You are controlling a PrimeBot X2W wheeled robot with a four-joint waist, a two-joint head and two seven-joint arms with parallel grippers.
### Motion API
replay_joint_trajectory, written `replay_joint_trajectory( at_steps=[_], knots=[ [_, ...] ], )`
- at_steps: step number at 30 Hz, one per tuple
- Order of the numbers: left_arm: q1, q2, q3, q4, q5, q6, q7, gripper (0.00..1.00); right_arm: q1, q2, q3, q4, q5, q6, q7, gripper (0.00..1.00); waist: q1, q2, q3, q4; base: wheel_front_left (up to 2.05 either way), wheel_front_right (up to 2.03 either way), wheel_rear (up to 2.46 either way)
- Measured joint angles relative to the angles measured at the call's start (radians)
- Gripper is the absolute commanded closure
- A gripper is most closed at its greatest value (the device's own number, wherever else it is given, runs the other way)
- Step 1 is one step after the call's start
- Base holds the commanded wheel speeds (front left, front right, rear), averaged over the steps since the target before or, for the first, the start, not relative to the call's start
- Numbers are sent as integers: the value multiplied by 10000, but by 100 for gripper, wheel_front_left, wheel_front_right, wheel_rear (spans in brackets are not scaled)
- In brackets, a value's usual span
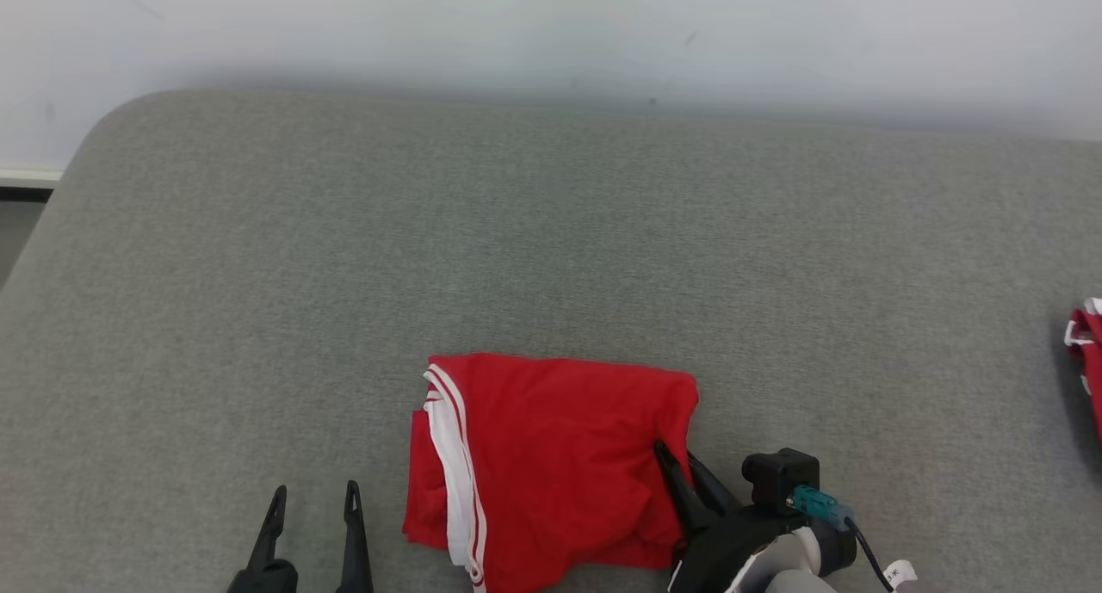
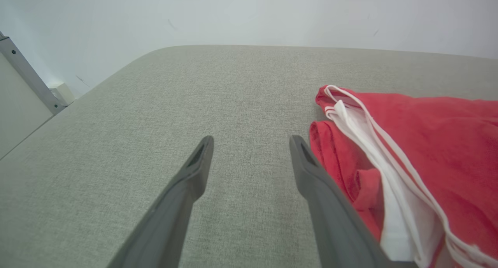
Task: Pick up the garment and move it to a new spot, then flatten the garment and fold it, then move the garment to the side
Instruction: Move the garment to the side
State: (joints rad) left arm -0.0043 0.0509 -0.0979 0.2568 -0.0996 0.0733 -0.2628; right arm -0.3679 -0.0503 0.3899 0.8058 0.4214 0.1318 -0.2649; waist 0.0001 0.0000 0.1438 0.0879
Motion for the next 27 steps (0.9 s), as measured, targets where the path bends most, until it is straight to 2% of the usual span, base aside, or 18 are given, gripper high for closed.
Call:
replay_joint_trajectory(
  at_steps=[8, 9, 27],
  knots=[
    [43, -4, 196, 17, 123, -132, 0, 0, 123, 17, -343, -184, -17, 4, 15, 100, 0, 0, -34, -806, 0, 0, 0],
    [31, -4, 221, 12, 159, -207, 0, 0, 184, 21, -439, -173, -38, 4, 15, 100, 0, 0, -55, -1184, 0, 0, 0],
    [-921, -15, -284, 203, 428, -493, 0, 0, 608, -48, -1358, -502, -159, 2, 19, 100, -1, 0, -98, -5258, 0, 0, 0]
  ],
)
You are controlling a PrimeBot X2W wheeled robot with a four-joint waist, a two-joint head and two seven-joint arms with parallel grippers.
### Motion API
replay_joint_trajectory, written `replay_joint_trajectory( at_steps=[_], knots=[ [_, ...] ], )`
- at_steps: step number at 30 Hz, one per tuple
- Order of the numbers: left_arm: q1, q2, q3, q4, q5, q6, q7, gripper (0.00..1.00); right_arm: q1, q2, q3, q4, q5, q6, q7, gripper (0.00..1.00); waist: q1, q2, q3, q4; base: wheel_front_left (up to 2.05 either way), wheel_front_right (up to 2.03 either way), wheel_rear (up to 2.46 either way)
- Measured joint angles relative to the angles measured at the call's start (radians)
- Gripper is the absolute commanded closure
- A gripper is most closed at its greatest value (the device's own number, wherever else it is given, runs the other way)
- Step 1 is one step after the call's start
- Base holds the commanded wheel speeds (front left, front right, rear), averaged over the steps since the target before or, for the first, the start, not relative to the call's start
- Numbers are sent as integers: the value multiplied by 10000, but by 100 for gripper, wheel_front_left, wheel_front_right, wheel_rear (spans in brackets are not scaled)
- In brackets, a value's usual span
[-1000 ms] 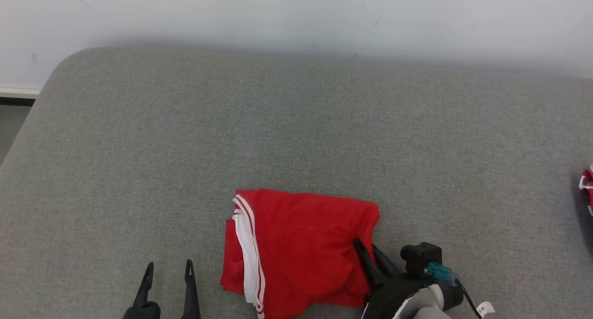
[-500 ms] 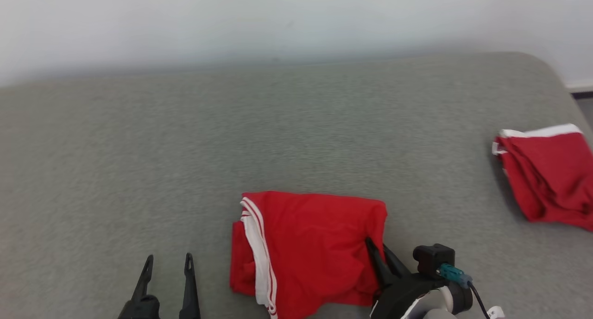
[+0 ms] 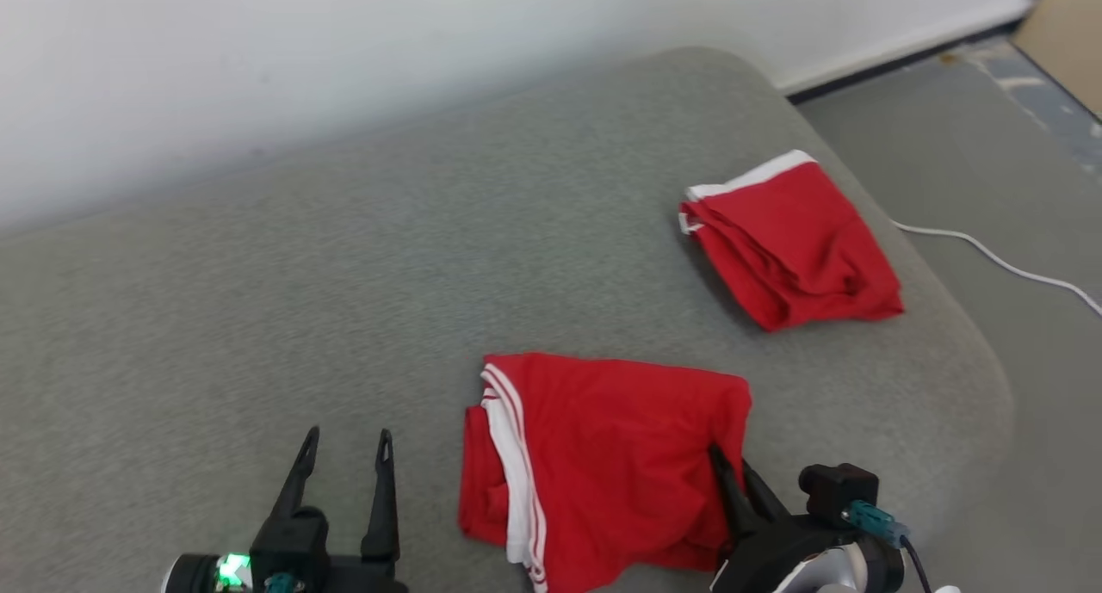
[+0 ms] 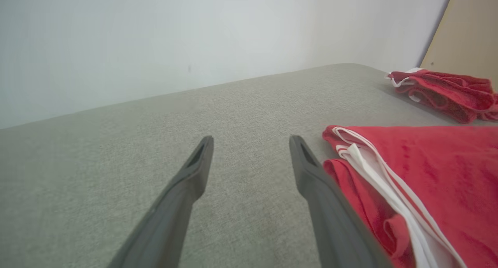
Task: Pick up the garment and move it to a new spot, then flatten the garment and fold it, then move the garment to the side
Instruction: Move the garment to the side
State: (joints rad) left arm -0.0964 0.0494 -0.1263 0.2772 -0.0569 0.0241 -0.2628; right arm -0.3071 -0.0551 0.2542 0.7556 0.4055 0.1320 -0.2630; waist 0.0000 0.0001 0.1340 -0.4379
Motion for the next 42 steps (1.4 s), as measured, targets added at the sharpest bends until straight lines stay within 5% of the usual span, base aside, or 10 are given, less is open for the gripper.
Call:
replay_joint_trajectory(
  at_steps=[7, 17, 25, 34, 35, 36, 37, 42],
  knots=[
    [-445, -13, -134, 245, 132, -155, 0, 0, 211, -6, -449, -309, -56, 0, 0, 100, 0, 0, 422, -843, 0, 0, 0],
    [-448, -6, 33, -21, 226, -59, 0, 0, -1020, -353, -282, -1266, -186, 0, 0, 100, 1, 0, 938, -782, 0, 0, 0],
    [-464, 58, 81, 29, 403, -36, 2, 0, -3602, -1885, -508, -717, -522, 0, 0, 100, 0, 0, 1234, -74, 0, 0, 0],
    [-562, 73, 36, 125, 483, 50, 0, 0, -5861, -3896, -1555, 2679, -1559, 0, 25, 100, 1, 1, 1568, 963, 0, 0, 0],
    [-569, 86, 42, 121, 483, 69, 2, 0, -6029, -4002, -1726, 3032, -1693, 0, 31, 96, 1, 0, 1604, 1082, 0, 0, 0],
    [-580, 102, 50, 115, 487, 77, 0, 0, -6178, -4113, -1845, 3373, -1870, 0, 35, 36, 1, 1, 1642, 1198, 0, 0, 0],
    [-587, 123, 61, 109, 495, 100, 0, 0, -6294, -4238, -1944, 3712, -2146, 0, 59, 0, 0, 0, 1682, 1314, 0, 0, 0],
    [-649, 146, 105, 54, 504, 199, 2, 0, -6660, -4648, -3058, 4700, -3022, 0, 56, 0, 1, 0, 1906, 1782, 0, 0, 0]
  ],
)
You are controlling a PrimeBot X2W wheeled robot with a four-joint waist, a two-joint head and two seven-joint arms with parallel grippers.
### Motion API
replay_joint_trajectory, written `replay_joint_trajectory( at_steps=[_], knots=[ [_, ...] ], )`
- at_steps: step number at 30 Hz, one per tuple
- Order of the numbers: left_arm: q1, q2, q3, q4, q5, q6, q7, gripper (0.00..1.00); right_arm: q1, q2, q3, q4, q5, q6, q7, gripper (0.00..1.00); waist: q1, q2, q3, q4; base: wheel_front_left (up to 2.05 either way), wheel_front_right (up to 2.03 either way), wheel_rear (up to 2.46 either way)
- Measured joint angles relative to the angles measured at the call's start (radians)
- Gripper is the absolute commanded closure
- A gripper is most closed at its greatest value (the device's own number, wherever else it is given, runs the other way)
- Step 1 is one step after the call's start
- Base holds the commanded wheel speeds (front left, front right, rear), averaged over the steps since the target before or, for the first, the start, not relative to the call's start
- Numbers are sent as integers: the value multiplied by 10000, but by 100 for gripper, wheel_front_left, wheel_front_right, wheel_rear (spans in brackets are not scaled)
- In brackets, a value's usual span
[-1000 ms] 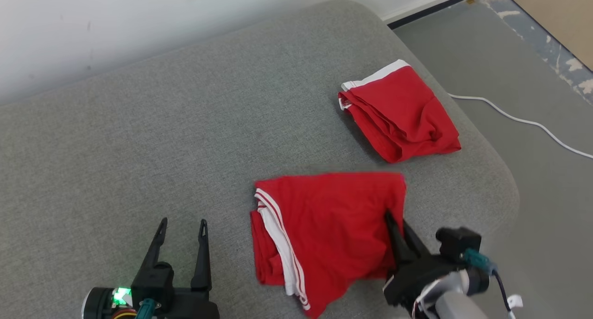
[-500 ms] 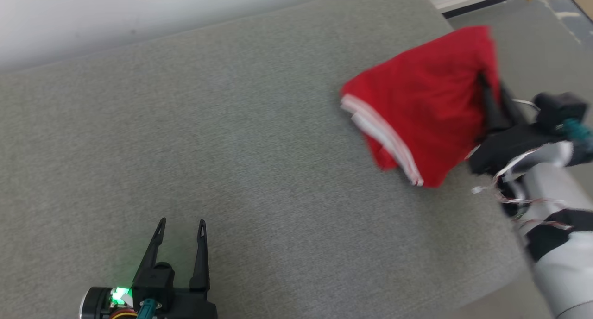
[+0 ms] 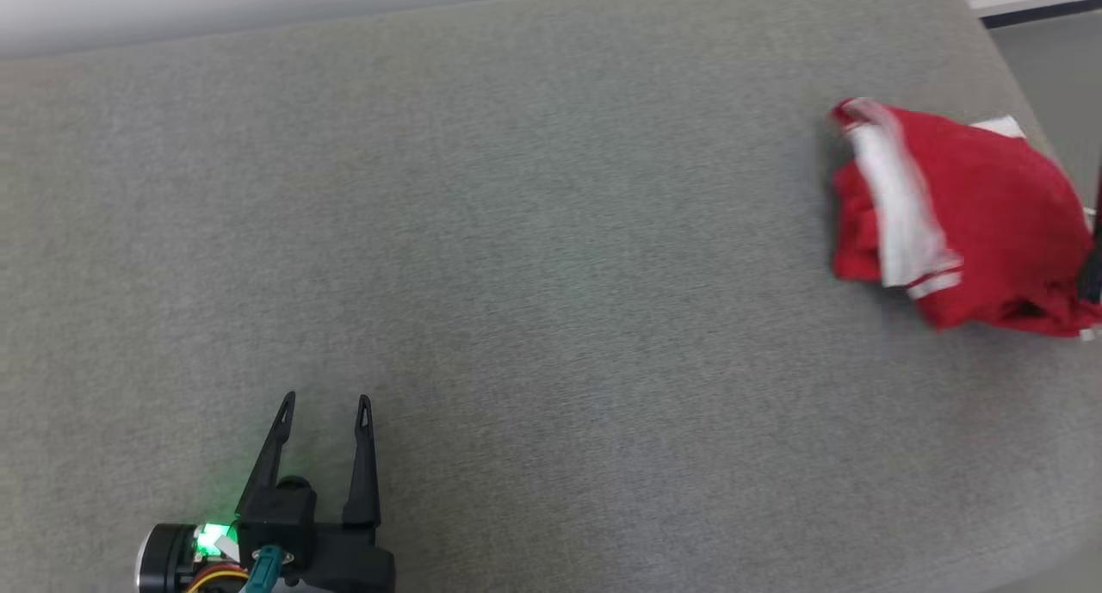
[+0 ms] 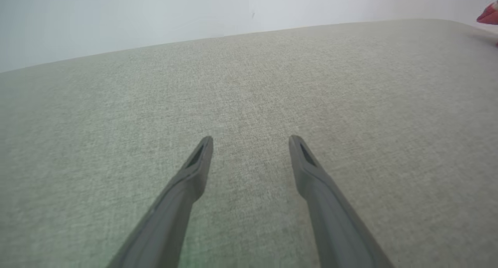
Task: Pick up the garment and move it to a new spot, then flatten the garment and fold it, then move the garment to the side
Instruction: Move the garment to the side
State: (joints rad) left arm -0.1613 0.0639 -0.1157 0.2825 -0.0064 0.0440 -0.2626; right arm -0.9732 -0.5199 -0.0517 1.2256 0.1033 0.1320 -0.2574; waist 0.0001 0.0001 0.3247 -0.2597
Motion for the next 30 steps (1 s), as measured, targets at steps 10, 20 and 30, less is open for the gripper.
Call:
replay_joint_trajectory(
  at_steps=[10, 20, 30],
  knots=[
    [72, 0, 190, 104, -130, 104, -2, 0, 1528, 1237, -1994, -2173, -895, 0, -36, 0, 0, 0, -40, 325, 0, 0, 0],
    [304, -40, 303, 27, -219, 92, -2, 0, 3580, 2811, -1902, -3465, -1028, 0, -38, 0, -2, -1, -593, 504, 0, 0, 0],
    [812, -88, 531, 31, -407, 150, -2, 0, 5193, 3427, -748, -3942, 84, 0, -40, 0, -2, -1, -1277, 813, 0, 0, 0]
  ],
)
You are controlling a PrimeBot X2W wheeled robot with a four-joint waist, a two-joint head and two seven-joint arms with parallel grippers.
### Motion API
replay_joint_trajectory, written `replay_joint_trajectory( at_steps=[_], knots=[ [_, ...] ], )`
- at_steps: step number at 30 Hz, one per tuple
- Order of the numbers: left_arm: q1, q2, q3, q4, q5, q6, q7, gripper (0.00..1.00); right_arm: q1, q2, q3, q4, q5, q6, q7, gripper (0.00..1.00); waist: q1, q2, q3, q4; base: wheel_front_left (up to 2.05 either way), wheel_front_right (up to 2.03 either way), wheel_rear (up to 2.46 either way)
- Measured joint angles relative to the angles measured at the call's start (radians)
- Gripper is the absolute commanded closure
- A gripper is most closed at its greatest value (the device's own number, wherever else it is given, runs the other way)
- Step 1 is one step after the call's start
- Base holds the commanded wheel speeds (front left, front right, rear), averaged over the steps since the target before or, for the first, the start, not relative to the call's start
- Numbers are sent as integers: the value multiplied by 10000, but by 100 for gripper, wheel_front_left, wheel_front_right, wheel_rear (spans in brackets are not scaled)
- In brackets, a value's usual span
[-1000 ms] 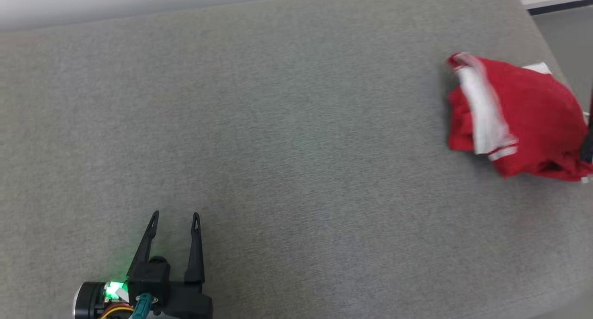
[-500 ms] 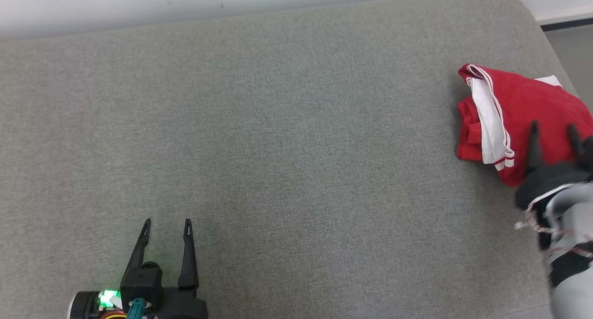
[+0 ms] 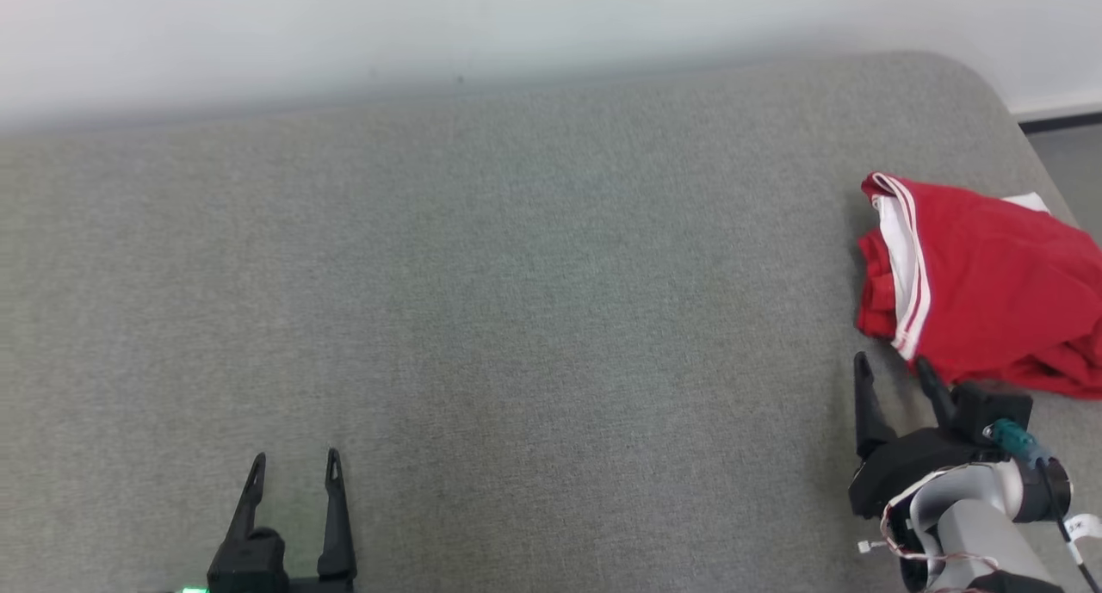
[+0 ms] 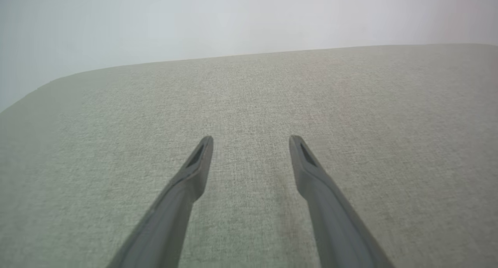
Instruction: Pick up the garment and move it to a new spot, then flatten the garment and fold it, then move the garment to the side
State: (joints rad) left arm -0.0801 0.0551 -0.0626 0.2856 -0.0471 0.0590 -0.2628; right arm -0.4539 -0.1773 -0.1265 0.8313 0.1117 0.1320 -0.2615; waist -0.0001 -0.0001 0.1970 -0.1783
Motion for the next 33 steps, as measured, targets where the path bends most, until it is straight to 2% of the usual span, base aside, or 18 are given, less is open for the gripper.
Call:
replay_joint_trajectory(
  at_steps=[3, 7, 15, 25, 33],
  knots=[
    [298, -12, 148, -65, -73, 27, 0, 0, 486, 100, 593, -543, 374, 0, 2, 0, -1, 0, -392, 168, 0, 0, 0],
    [662, -23, 387, -146, -157, 52, 2, 0, 1060, 322, 838, -1354, 679, 0, 0, 0, 0, 0, -802, 346, 0, 0, 0],
    [1289, -35, 775, -213, -219, -12, 0, 0, 2140, 708, 1064, -2945, 253, 0, 2, 0, -1, 0, -1554, 734, 0, 0, 0],
    [1483, -36, 947, -221, -222, -153, 0, 0, 3086, 1108, 1066, -3676, 81, 0, 0, 0, 0, -1, -2138, 1156, 0, 0, 0],
    [1525, -40, 1005, -182, -384, -217, 0, 0, 3568, 1235, 1221, -3967, -169, 0, 0, 0, 1, 1, -2267, 1146, 0, 0, 0]
  ],
)
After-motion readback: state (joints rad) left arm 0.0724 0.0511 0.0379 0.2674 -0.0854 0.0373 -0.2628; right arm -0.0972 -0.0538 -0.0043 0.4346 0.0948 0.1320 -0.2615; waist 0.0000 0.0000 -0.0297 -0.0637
